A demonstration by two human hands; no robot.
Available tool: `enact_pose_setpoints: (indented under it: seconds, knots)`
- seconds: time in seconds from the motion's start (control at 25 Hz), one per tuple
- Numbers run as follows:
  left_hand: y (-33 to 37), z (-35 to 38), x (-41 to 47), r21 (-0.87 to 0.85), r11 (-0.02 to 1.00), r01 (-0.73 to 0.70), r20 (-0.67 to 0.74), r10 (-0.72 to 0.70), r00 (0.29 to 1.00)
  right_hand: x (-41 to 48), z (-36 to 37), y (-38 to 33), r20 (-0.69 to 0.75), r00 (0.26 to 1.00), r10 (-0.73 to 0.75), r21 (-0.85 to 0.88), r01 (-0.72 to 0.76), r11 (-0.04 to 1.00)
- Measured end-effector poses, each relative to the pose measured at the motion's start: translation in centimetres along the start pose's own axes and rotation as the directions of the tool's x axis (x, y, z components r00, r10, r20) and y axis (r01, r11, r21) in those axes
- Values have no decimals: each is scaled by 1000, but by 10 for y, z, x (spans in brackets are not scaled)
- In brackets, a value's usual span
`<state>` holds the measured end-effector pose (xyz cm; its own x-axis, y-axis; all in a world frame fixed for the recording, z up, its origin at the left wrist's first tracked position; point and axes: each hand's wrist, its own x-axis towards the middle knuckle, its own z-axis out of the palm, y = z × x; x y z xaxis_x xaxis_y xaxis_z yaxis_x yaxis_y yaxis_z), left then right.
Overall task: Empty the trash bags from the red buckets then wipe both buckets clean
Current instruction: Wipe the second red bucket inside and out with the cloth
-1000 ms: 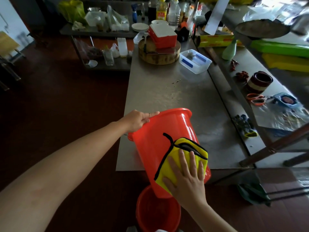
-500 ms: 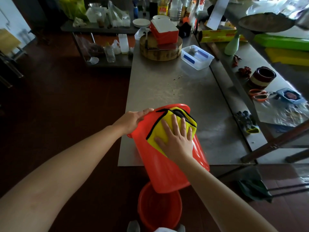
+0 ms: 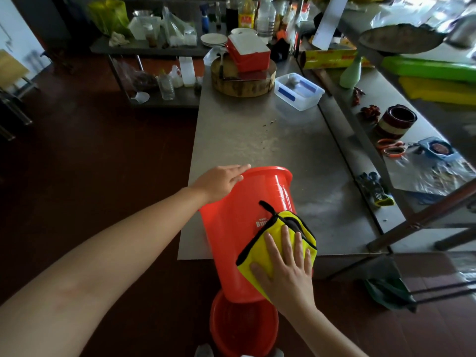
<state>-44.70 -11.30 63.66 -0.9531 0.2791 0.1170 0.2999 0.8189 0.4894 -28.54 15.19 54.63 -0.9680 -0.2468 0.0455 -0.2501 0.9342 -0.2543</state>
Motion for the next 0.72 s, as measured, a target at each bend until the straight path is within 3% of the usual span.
enact_pose_setpoints:
  seconds: [0.24, 0.44, 0.72]
  knots:
    - [6, 10, 0, -43, 996, 78, -86, -81, 993, 78, -18, -21, 95, 989, 111, 126, -122, 984]
    - [-20, -3, -26, -47, 991, 124, -96, -128, 987, 155, -33, -47, 166, 981, 97, 240, -136, 961]
    - [-37, -4, -46, -104, 976, 189, -60, -196, 979, 43, -2, -14, 2, 1000, 20, 142, -21, 990]
